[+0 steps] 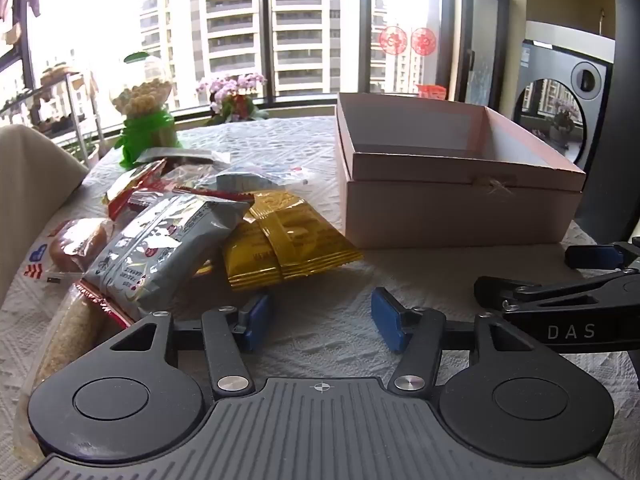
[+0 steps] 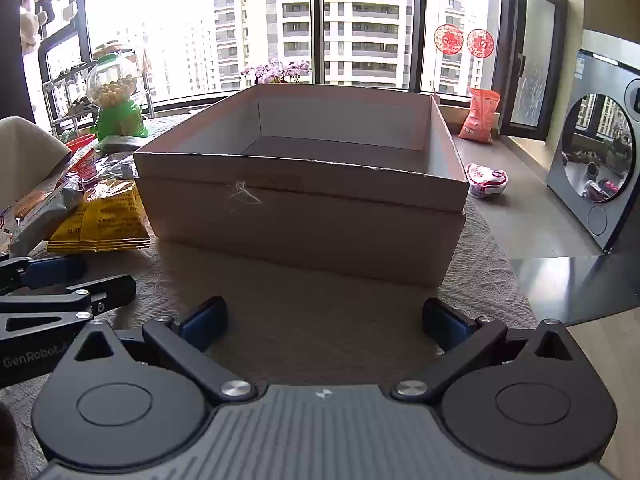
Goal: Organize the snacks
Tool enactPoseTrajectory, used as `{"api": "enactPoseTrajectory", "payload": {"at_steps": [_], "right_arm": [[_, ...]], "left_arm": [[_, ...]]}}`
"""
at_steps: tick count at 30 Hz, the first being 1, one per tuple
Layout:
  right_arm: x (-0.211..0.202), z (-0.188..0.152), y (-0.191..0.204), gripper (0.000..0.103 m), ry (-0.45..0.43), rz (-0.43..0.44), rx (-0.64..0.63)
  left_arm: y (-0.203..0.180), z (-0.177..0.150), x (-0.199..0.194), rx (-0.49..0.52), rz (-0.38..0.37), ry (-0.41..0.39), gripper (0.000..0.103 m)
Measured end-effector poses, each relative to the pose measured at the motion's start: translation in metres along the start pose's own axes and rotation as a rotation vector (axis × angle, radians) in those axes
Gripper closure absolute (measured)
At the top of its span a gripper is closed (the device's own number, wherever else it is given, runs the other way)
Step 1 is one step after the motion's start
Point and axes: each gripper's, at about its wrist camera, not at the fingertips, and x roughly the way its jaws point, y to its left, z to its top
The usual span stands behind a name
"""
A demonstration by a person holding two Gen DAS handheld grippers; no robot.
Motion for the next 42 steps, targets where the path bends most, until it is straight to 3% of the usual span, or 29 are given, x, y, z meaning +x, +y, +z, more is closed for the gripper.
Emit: {"api": "enactPoseTrajectory", "payload": {"at_steps": [42], "right_arm": [[0.0004, -0.0002, 0.0, 0.0, 0.001, 0.0, 0.0]], "left_arm": [[-0.0001, -0.0001, 0.0001, 0.012, 0.009, 0.001, 0.041]]}}
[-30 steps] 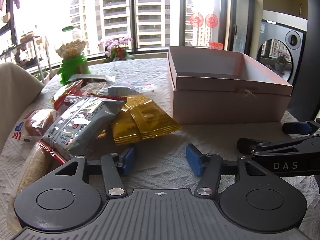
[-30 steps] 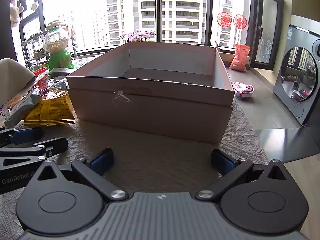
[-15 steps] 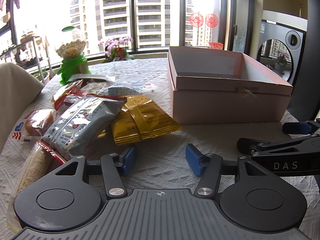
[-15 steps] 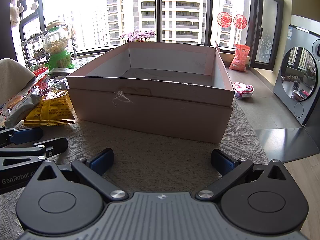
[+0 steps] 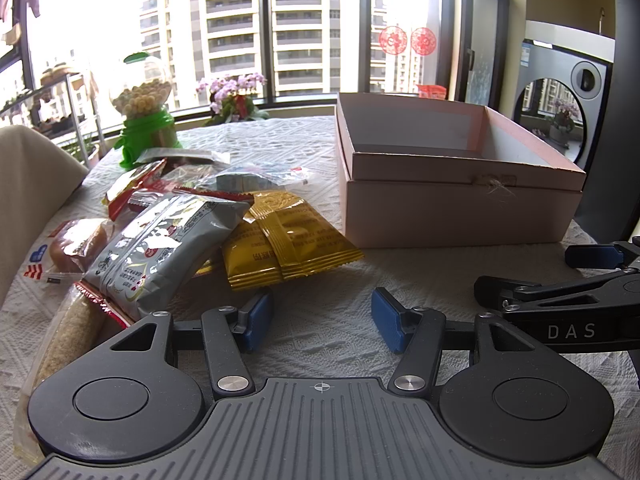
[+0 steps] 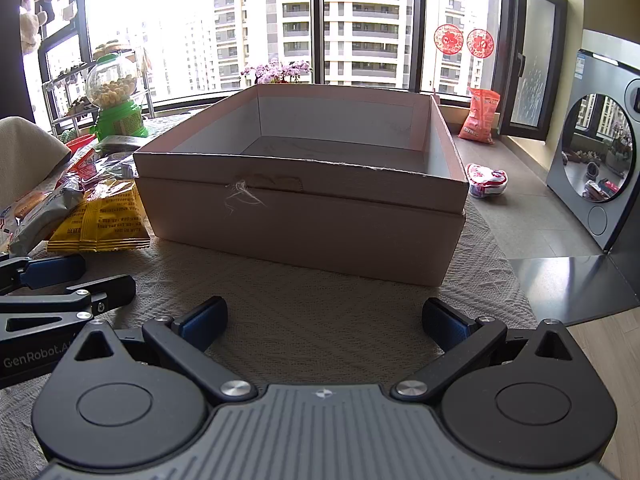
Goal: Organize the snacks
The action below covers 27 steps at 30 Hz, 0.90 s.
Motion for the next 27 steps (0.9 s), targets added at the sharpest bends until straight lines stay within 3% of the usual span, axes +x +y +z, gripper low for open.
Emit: {"api": "enactPoseTrajectory", "payload": {"at_steps": [27], "right_arm": [[0.0003, 0.0001, 0.0016, 0.0, 0.0, 0.001, -0.001]], "left_arm": [[0.0, -0.0001, -0.0002, 0.002, 0.001, 0.0, 0.041]]}}
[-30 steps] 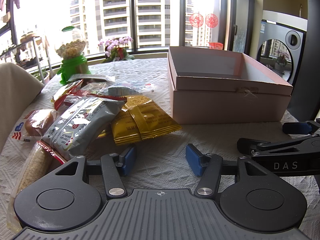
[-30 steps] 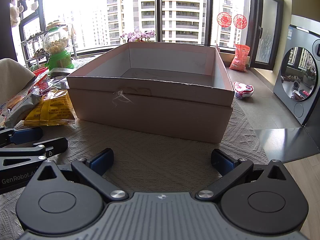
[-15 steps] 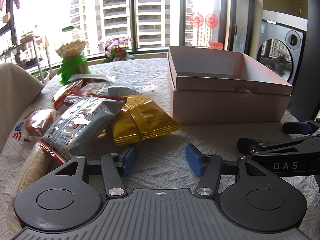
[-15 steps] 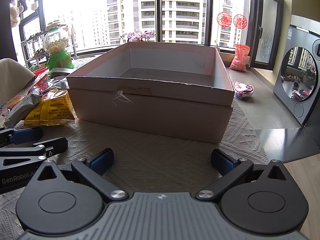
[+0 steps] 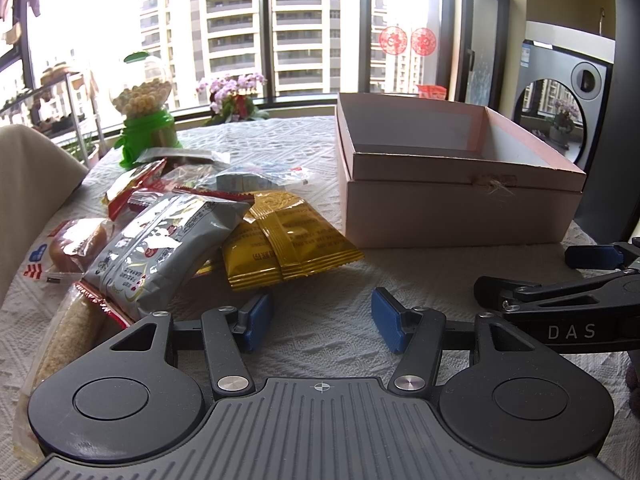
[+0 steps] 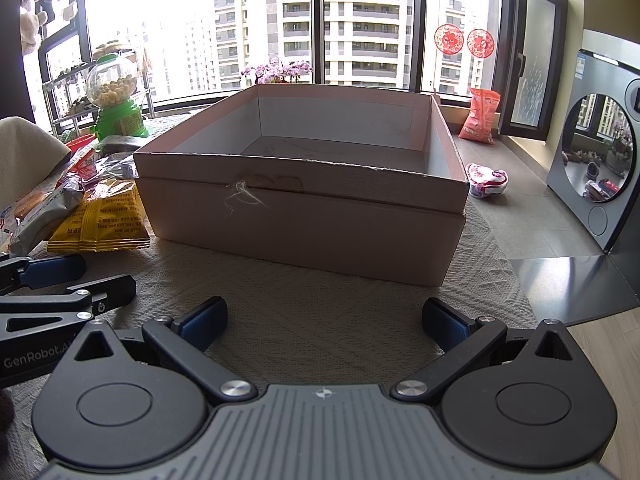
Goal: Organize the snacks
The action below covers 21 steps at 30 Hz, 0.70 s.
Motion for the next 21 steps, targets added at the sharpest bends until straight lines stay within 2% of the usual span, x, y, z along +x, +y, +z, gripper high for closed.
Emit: {"api": "enactPoseTrajectory", "payload": {"at_steps": [21], "right_arm": [[0.0005, 0.0002, -0.0002, 0.0, 0.0, 0.001, 0.0]], "left_arm": [[0.0023, -0.0015, -0.0036, 0.004, 0.003, 0.0, 0.041]]}}
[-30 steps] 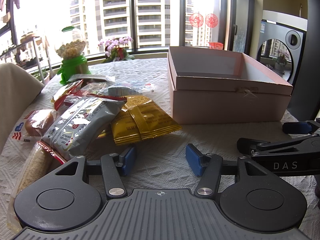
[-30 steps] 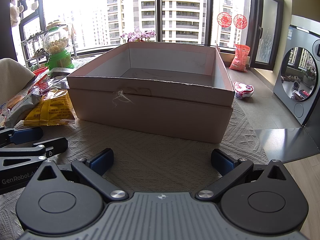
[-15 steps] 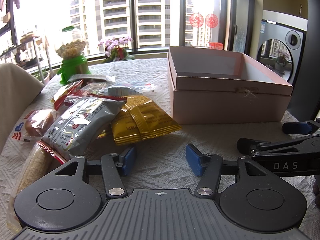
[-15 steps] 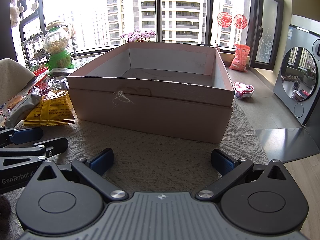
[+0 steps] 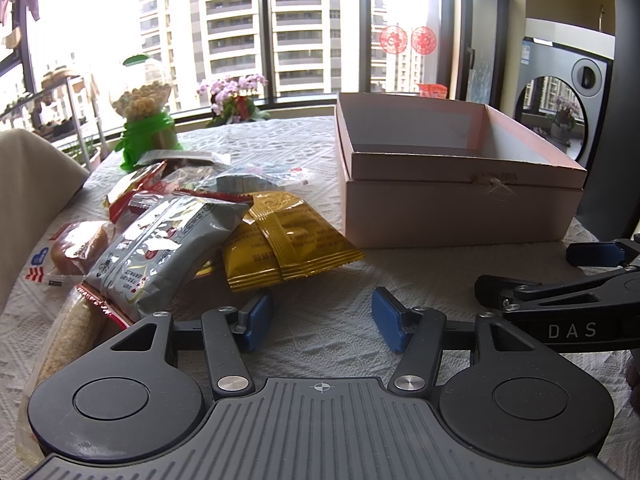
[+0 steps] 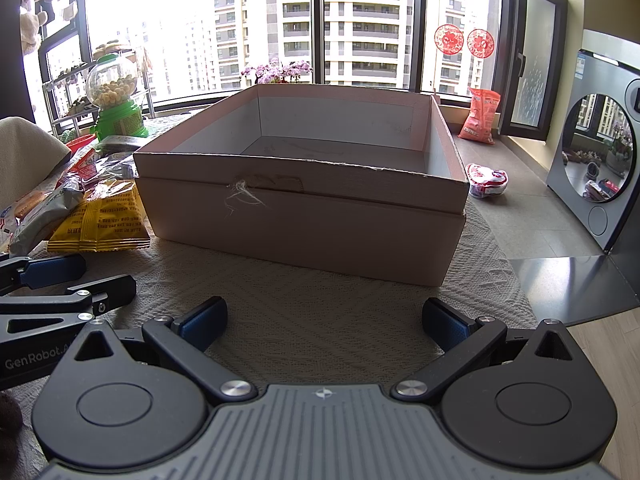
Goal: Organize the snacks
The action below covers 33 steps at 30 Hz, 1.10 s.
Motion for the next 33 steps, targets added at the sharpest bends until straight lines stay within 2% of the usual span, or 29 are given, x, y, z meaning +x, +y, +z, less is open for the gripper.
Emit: {"api": "enactPoseTrajectory", "payload": {"at_steps": [7, 11, 13, 15, 18, 20, 21, 24, 26, 27, 28, 29, 33], "right_arm": [[0.001, 0.0, -0.002, 0.0, 0.0, 0.003, -0.001], [-0.002, 0.004, -0.011, 0.0, 0.035, 0.064, -0.033], [-0.005, 0.004, -0.012, 0.0, 0.066, 0.094, -0.08], [-0.009, 0.003, -0.017, 0.0, 0.092, 0.118, -0.101], [-0.009, 0.007, -0.016, 0.0, 0.129, 0.122, -0.12], [-0.005, 0.012, -0.015, 0.0, 0.157, 0.118, -0.115], [-0.004, 0.013, -0.014, 0.0, 0.165, 0.11, -0.111], [-0.002, 0.014, -0.008, 0.0, 0.158, 0.101, -0.114], [-0.001, 0.015, -0.003, 0.0, 0.154, 0.111, -0.133], [-0.002, 0.016, 0.002, 0.002, 0.159, 0.123, -0.149], [-0.005, 0.019, 0.009, 0.007, 0.159, 0.146, -0.17], [-0.009, 0.022, 0.016, 0.009, 0.152, 0.178, -0.194], [-0.042, 0.043, 0.074, 0.009, -0.009, 0.315, -0.349]], "left_arm": [[0.001, 0.001, 0.0, -0.009, -0.022, 0.001, 0.043], [0.013, -0.007, -0.028, -0.005, -0.085, 0.003, 0.043], [0.027, -0.009, -0.049, -0.003, -0.088, -0.015, 0.043], [0.048, -0.007, -0.069, -0.022, -0.05, -0.056, 0.043], [0.088, -0.003, -0.08, -0.059, 0.084, -0.102, 0.044], [0.111, 0.0, -0.07, -0.08, 0.155, -0.059, 0.045], [0.121, -0.001, -0.062, -0.092, 0.161, -0.026, 0.045], [0.138, -0.007, -0.047, -0.127, 0.068, 0.012, 0.045], [0.14, -0.009, -0.036, -0.123, 0.036, 0.031, 0.045], [0.14, -0.011, -0.033, -0.125, 0.032, 0.047, 0.058], [0.142, -0.013, -0.032, -0.127, 0.032, 0.052, 0.066], [0.143, -0.016, -0.036, -0.13, 0.027, 0.045, 0.069], [0.146, -0.03, -0.059, -0.175, -0.028, 0.05, 0.069]]}}
